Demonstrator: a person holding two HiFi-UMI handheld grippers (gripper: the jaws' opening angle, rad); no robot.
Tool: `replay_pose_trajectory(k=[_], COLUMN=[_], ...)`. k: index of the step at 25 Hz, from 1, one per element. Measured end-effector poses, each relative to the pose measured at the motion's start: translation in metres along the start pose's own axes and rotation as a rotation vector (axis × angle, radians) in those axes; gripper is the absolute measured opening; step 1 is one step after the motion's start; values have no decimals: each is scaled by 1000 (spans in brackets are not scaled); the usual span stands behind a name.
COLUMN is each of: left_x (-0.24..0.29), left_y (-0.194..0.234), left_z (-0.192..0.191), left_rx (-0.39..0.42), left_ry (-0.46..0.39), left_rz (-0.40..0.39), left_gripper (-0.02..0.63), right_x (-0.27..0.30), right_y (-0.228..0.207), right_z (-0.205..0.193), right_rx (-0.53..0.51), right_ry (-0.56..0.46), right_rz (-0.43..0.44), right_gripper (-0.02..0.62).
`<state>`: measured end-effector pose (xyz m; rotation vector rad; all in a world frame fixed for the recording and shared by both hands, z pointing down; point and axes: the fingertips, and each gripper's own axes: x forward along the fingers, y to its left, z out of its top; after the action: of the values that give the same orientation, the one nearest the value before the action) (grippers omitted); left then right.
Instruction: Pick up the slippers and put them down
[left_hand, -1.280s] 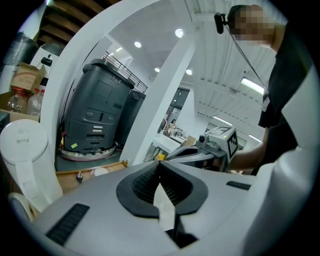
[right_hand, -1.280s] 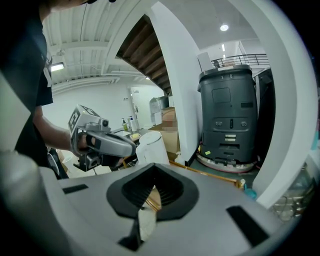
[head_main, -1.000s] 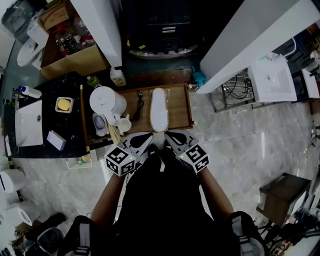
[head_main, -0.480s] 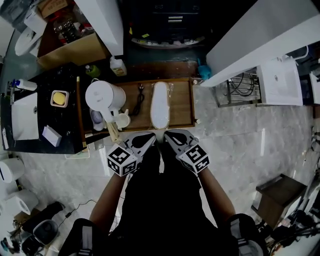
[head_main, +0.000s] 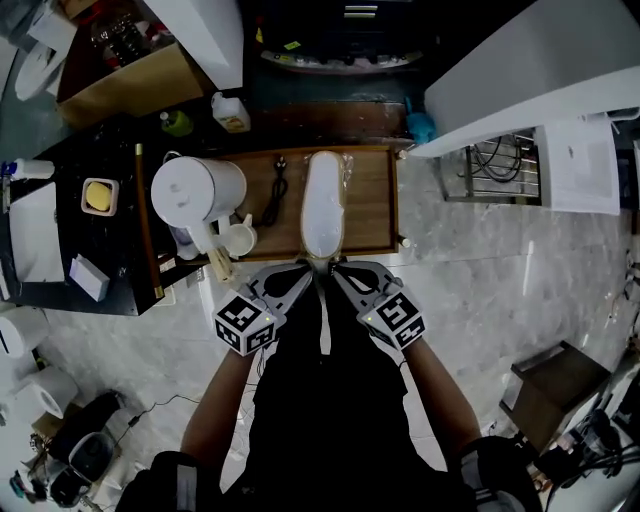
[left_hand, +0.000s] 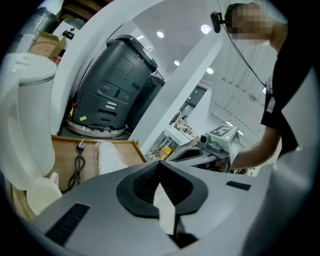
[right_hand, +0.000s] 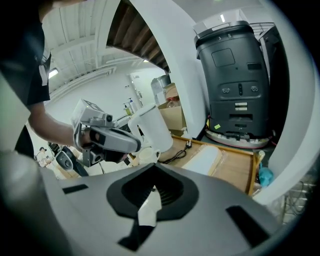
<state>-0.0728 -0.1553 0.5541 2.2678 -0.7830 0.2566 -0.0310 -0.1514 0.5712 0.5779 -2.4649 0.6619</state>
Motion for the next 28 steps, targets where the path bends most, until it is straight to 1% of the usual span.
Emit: replay_pose_trajectory(k=[7, 12, 17, 22, 26, 28], left_x=[23, 36, 49, 57, 61, 62], left_y=[35, 60, 84, 99, 105, 110], left_z=[-11, -34, -57, -70, -79, -82], left_rx=[-25, -59, -103, -140, -174, -197], left_ry=[10, 33, 53, 51, 58, 65], left_rz=[18, 37, 60, 72, 86, 96], left_gripper=[11, 11, 11, 11, 11, 12], right_x=[27, 45, 60, 70, 73, 74], right_y=[-28, -41, -57, -65, -70, -72], right_z=[-17, -34, -58, -72, -73, -75], right_rx=[-2, 4, 29, 62, 89, 104], right_ry=[26, 51, 73, 65, 44, 55], right_rz=[22, 41, 41, 28, 15, 16], right_gripper=[8, 8, 8, 8, 8, 9])
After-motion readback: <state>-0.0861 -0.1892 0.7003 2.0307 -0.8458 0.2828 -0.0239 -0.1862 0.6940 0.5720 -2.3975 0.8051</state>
